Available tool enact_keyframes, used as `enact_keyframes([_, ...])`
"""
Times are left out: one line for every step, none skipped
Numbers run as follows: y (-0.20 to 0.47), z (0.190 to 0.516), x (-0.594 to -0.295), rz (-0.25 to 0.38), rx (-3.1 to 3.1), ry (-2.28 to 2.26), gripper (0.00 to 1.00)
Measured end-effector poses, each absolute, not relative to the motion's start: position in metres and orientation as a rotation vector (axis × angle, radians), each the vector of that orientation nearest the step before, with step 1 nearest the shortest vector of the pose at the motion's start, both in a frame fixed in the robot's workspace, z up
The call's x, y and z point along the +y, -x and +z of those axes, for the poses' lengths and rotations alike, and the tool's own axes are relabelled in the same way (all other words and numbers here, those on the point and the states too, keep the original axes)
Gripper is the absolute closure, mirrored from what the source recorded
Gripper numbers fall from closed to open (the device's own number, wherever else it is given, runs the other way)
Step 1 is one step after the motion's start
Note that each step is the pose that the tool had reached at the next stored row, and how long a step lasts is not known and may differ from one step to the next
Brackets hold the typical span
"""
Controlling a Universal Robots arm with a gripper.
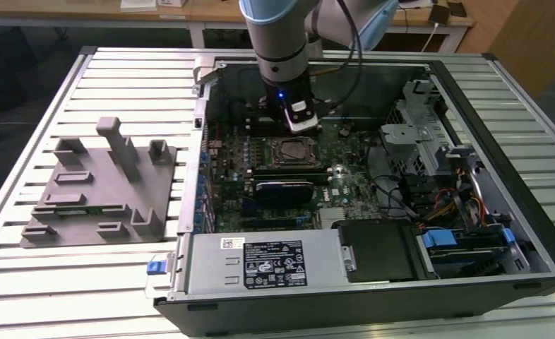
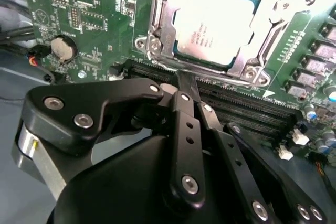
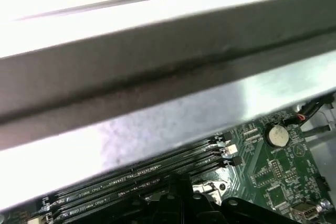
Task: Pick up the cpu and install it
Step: 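Install the first cpu locking lever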
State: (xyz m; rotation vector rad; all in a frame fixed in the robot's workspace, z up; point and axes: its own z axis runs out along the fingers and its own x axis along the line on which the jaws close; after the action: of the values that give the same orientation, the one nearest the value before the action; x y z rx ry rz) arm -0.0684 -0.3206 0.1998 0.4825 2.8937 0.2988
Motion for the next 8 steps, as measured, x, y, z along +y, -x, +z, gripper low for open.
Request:
enact_keyframes([0.068, 0.202, -0.321, 0.299, 2.894, -0.483, 0.89])
enact_keyframes([0.068, 0.204, -0.321, 0.299, 2.894, -0.483, 0.89])
enact_keyframes([0.068, 0.207, -0.321, 0.299, 2.894, -0.483, 0.89])
enact_keyframes([0.068, 0.21, -0.321, 0.299, 2.894, -0.483, 0.89])
enact_keyframes([0.068, 0.213, -0.321, 0.299, 2.894, -0.483, 0.89])
enact_keyframes([0.068, 0.216, -0.321, 0.299, 2.894, -0.483, 0.89])
enact_keyframes([0.068, 0.219, -0.321, 0.299, 2.894, -0.483, 0.89])
enact_keyframes([0.068, 0.221, -0.321, 0.299, 2.894, -0.482, 0.89])
